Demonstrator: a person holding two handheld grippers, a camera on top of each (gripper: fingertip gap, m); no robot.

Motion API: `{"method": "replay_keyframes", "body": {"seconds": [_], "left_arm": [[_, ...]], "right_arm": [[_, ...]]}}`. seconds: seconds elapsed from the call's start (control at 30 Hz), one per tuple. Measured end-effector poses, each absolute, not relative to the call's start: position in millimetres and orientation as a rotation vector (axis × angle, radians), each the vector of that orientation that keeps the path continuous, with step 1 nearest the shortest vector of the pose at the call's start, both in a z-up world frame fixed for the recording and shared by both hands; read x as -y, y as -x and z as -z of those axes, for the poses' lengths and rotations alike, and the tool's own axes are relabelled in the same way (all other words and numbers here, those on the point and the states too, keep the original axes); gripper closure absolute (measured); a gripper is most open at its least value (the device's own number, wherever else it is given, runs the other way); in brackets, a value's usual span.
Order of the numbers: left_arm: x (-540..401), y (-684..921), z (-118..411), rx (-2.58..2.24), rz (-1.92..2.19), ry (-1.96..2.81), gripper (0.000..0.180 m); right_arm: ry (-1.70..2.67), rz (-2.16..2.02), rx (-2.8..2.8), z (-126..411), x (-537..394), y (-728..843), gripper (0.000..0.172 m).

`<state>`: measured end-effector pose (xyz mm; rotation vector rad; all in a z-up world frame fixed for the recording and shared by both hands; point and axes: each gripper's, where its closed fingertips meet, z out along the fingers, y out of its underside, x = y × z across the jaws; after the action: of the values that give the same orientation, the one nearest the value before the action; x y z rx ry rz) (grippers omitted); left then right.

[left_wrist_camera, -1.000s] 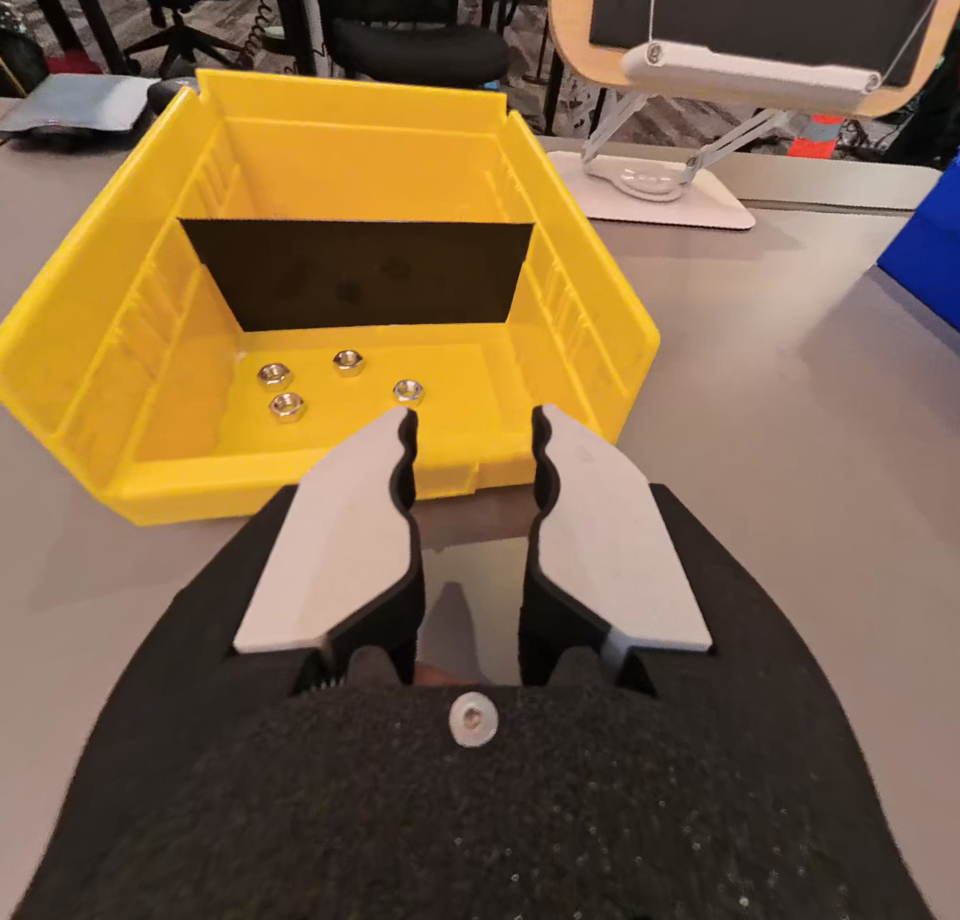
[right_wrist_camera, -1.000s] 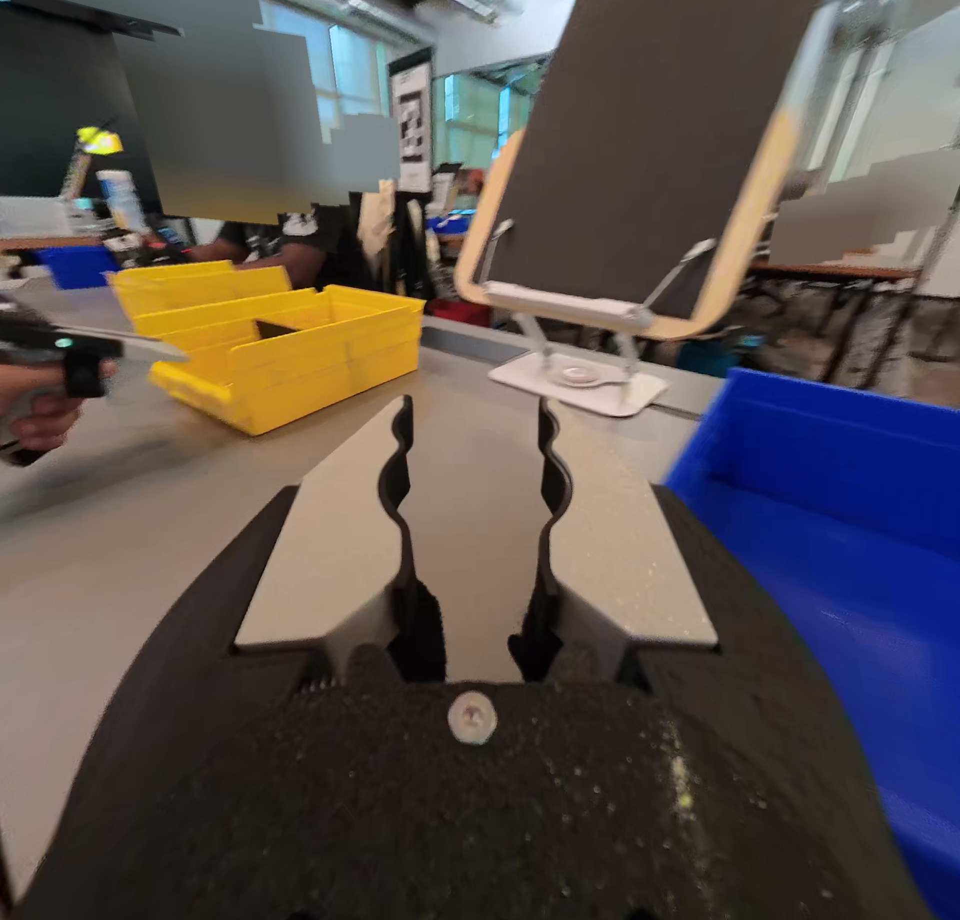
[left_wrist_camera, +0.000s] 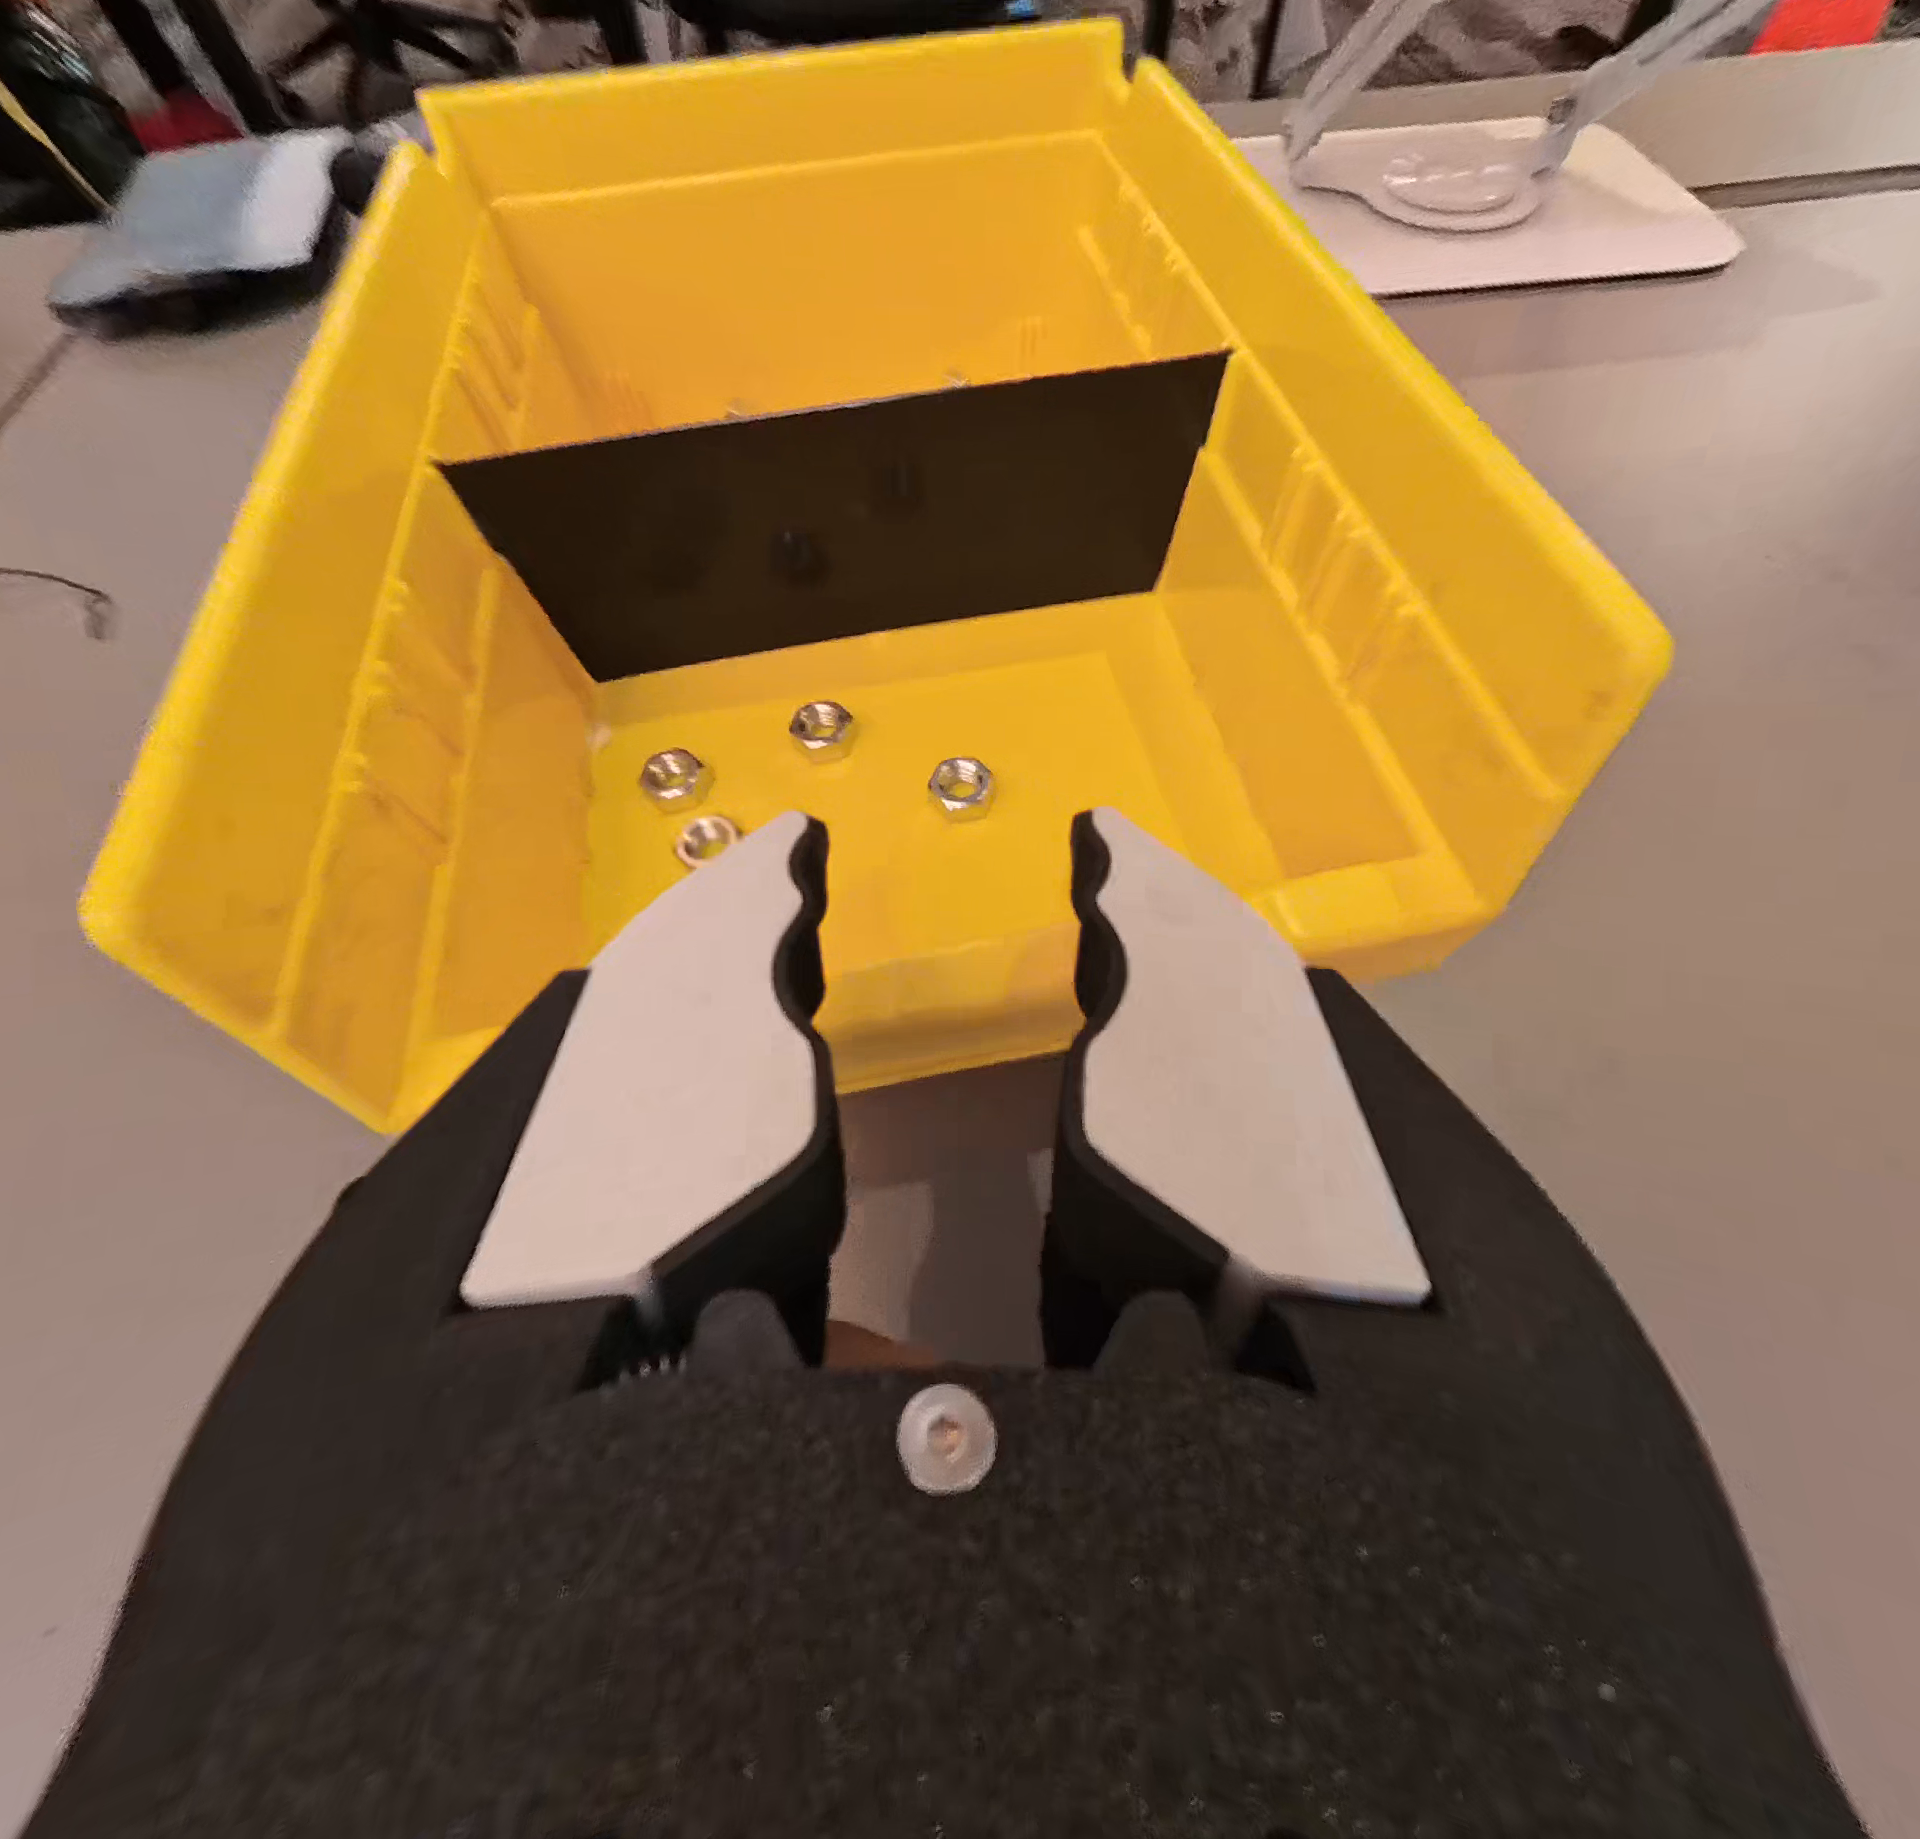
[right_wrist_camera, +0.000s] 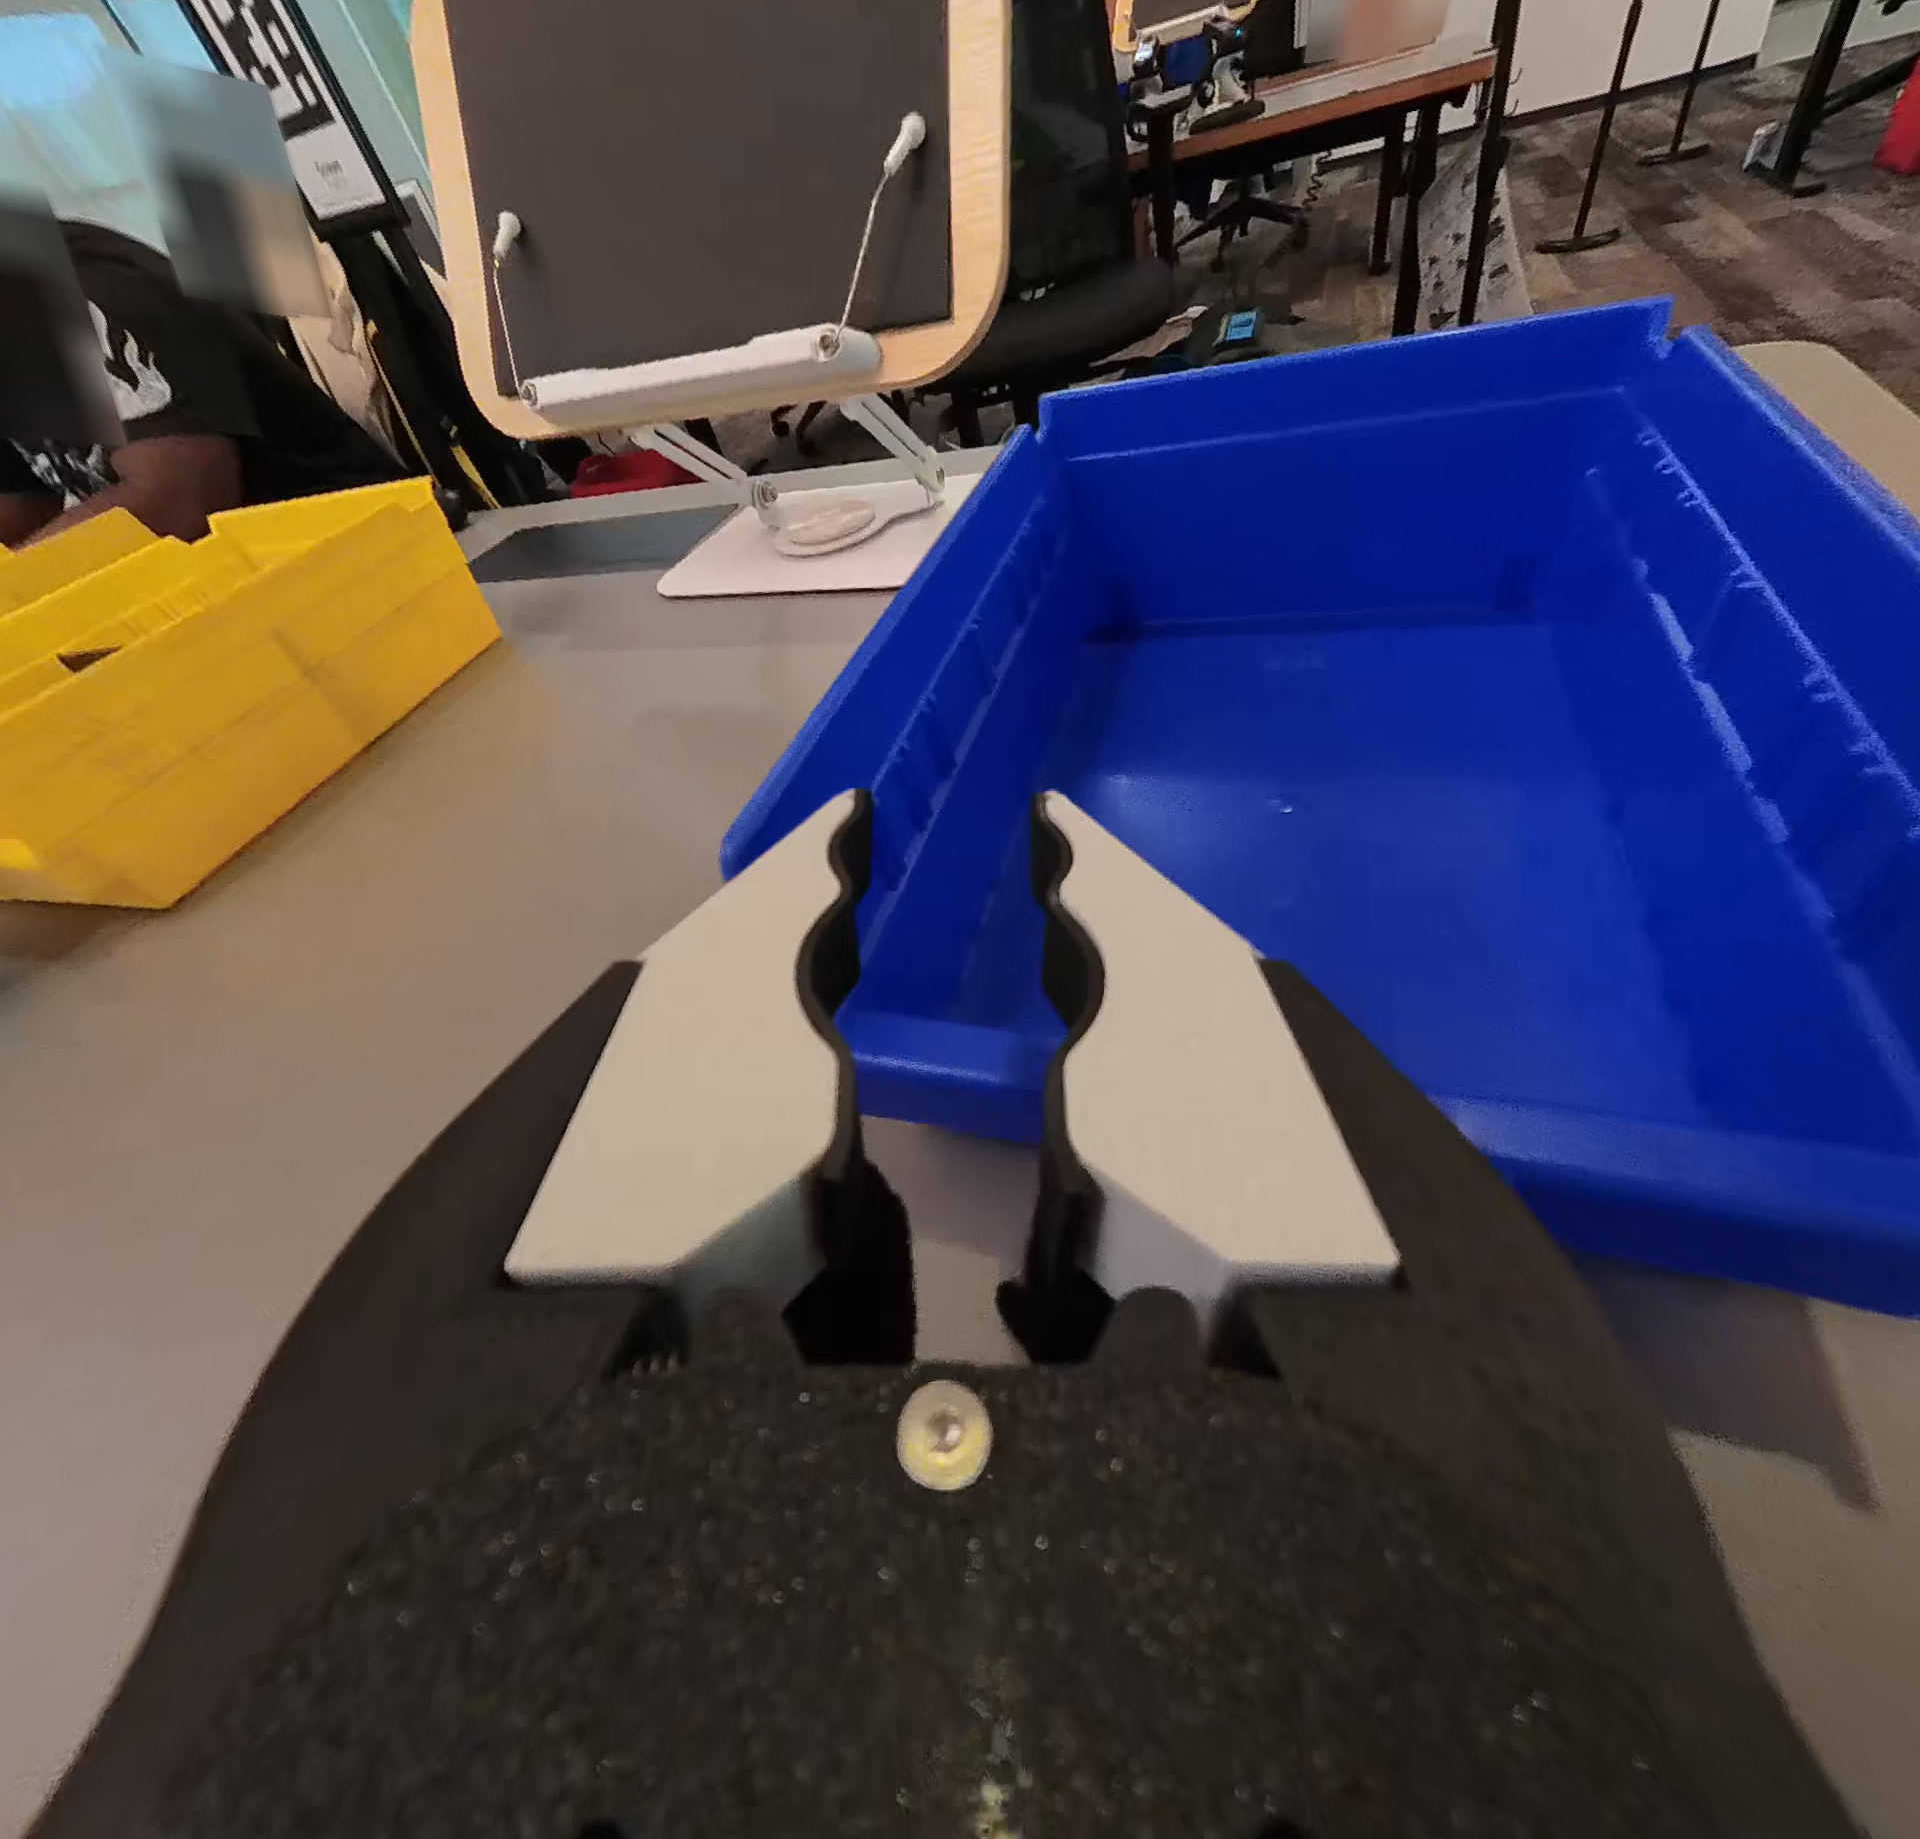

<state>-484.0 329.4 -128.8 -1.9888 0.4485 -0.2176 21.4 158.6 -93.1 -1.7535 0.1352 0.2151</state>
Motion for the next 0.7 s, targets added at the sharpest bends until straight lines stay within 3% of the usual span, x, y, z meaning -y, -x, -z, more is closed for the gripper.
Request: {"method": "replay_keyframes", "body": {"seconds": [0.3, 0.47, 0.7], "left_arm": [[-307.3, 459.1, 121.5, -0.562, 0.384, 2.094, 0.128], [-303.2, 451.0, 113.5, -0.643, 0.500, 2.278, 0.126], [-352.2, 476.0, 144.6, -0.872, 0.172, 2.600, 0.131]], "right_arm": [[1.750, -0.372, -0.108, 94.2, -158.3, 3.4, 0.141], [1.736, -0.256, -0.020, 88.5, -151.3, 5.6, 0.142], [1.729, -0.280, 0.061, 88.3, -151.6, 22.0, 0.142]]}}
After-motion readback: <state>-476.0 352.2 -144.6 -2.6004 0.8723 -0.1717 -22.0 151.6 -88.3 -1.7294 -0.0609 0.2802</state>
